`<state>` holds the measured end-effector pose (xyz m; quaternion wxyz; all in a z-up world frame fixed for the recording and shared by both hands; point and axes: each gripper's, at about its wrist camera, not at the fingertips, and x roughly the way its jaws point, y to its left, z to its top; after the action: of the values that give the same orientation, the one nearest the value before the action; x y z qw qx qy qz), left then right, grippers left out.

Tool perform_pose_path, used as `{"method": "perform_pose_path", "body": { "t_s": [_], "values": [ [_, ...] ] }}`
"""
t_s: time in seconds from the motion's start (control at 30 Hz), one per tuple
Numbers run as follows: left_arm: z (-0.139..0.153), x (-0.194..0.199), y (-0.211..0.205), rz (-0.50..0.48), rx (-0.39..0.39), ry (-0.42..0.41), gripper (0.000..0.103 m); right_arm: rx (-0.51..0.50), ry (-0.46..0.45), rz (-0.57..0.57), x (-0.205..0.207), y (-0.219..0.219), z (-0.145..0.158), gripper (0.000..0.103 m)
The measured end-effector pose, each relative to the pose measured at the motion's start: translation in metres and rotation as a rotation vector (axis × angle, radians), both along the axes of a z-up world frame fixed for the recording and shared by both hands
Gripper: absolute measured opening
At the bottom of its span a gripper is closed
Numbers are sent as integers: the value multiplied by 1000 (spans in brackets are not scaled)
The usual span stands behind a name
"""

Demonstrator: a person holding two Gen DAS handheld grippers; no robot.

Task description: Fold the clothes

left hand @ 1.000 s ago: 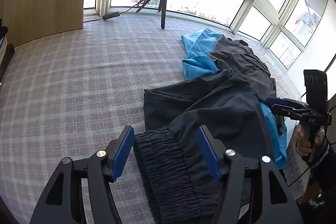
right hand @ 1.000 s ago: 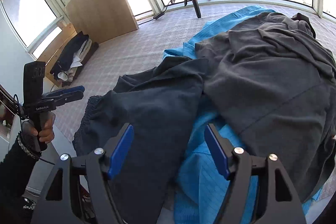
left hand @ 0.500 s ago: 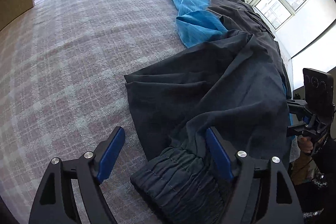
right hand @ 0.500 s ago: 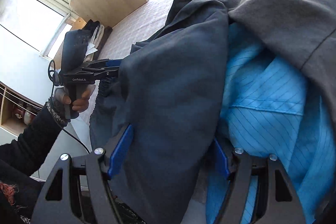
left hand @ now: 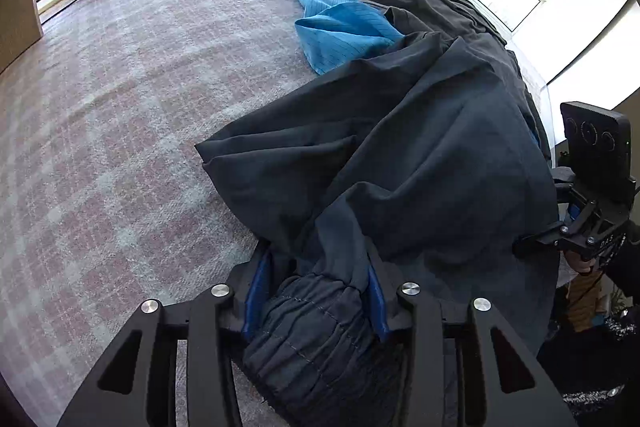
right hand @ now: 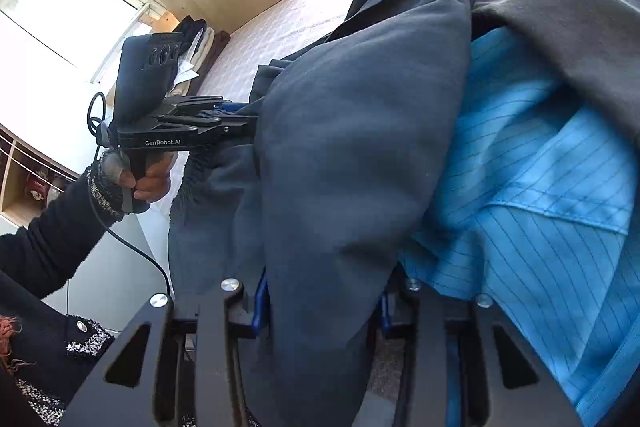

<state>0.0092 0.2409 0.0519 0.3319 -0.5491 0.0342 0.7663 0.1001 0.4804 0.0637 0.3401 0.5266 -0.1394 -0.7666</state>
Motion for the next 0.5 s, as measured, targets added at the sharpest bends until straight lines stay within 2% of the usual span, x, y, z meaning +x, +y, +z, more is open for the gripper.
{"method": "perform_pose_path", "body": {
  "t_s": [0.1,0.2,0.27,0.33,0.4,0.47,0.5],
  "values": [
    [9,9,-9,72,61,2,24,17,52,-1,8,-7,14,34],
    [23,14,-29,190,178,13,21,52,127,1,16,-13,37,33],
    [32,17,-40,247,247,30,20,26,147,5,16,-12,49,33],
    [25,12,-38,273,202,41,20,37,100,-27,2,-8,41,33],
    [10,2,-30,263,179,-6,23,35,-4,-53,-11,-3,20,33],
    [2,-6,-23,262,144,-27,31,70,-31,-57,-11,-4,10,39],
    [0,-8,-23,246,151,-42,37,74,-31,-49,-11,-4,10,42]
  ]
}}
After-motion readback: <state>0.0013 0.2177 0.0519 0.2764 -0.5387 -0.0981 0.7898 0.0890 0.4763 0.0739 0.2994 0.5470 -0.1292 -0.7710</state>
